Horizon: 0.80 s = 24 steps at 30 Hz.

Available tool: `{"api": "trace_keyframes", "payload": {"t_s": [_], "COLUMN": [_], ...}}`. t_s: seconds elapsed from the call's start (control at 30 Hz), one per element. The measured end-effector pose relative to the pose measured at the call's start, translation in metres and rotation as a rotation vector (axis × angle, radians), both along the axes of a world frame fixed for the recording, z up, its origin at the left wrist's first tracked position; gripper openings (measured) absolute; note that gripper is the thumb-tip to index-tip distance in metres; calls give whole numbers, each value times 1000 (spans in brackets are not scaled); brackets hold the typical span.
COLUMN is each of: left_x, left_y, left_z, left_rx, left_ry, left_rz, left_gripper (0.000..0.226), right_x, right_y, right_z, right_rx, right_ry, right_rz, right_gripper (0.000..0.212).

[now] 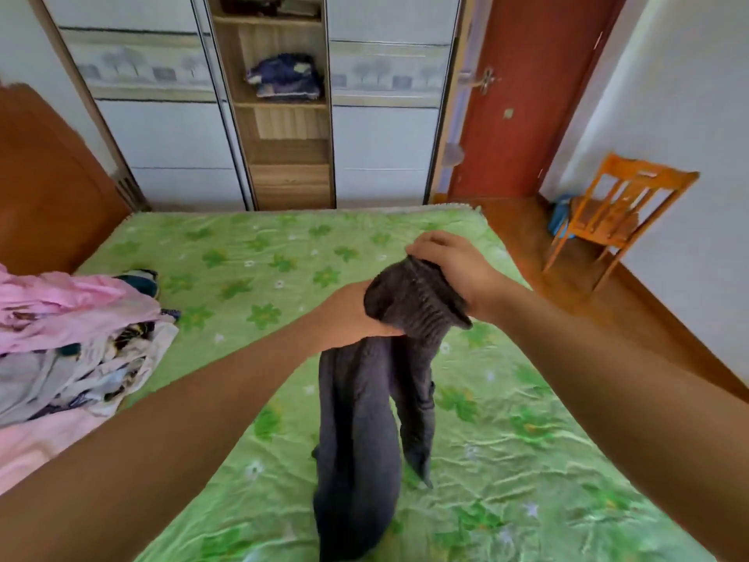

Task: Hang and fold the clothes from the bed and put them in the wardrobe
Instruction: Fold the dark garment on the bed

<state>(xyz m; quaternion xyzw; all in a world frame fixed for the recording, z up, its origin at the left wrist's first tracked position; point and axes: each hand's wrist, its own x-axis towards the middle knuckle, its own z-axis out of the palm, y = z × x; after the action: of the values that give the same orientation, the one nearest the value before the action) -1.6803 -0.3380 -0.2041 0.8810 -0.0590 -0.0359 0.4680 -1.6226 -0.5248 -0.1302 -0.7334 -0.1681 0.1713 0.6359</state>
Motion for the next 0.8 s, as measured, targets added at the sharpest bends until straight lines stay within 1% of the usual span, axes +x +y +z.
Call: {"api": "trace_keyframes", "payload": {"t_s": [0.03,0.1,0.13,0.17,0.2,0.23,0.27,0.3,0.33,0.37,0.4,0.43,0.47,0.5,0.57,0.63,0.7,0.77,0.8], "left_x": [4,11,14,16,17,19,21,23,25,28,29,31,32,33,32,33,33,30,28], "left_y": [-6,-19,-24,-30,-37,-42,-48,-55,-62,-69,-75,-80,-84,-86,-84,-75,-59,-41,-34], "left_z": [3,10,14,20,27,33,39,44,48,52,56,60,64,68,75,84,96,110,116], "left_rx": [-27,-99,-138,-166,-174,-177,-181,-199,-230,-261,-283,-294,-299,-305,-292,-232,-151,16,124], "left_ry": [-40,-99,-112,-120,-132,-143,-156,-167,-171,-164,-149,-127,-98,-65,10,47,2,-59,-76], "left_rz": [19,76,111,143,170,191,208,226,247,267,286,299,301,282,194,161,217,317,356], "left_gripper": [51,55,53,48,42,38,36,35,34,36,39,42,45,47,53,52,39,28,28], "right_x": [-2,-12,-20,-30,-37,-43,-51,-57,-61,-61,-58,-51,-43,-32,-11,17,49,82,96], "right_y": [-15,-42,-52,-61,-67,-68,-67,-65,-62,-60,-57,-58,-60,-65,-82,-107,-137,-168,-182], "right_z": [-8,-32,-45,-57,-68,-76,-79,-78,-76,-75,-72,-72,-72,-71,-65,-51,-37,-22,-15], "right_rx": [71,156,150,105,55,15,-6,-10,-10,-16,-33,-65,-74,-64,-20,-70,-199,-366,-448], "right_ry": [30,113,155,195,195,159,100,40,-35,-132,-220,-292,-328,-326,-298,-326,-412,-525,-581], "right_rz": [-76,-108,-108,-117,-118,-95,-62,-42,-36,-60,-107,-180,-278,-371,-483,-539,-513,-453,-418], "right_gripper": [27,55,62,63,58,47,35,30,37,48,54,48,37,30,25,18,13,8,8]}}
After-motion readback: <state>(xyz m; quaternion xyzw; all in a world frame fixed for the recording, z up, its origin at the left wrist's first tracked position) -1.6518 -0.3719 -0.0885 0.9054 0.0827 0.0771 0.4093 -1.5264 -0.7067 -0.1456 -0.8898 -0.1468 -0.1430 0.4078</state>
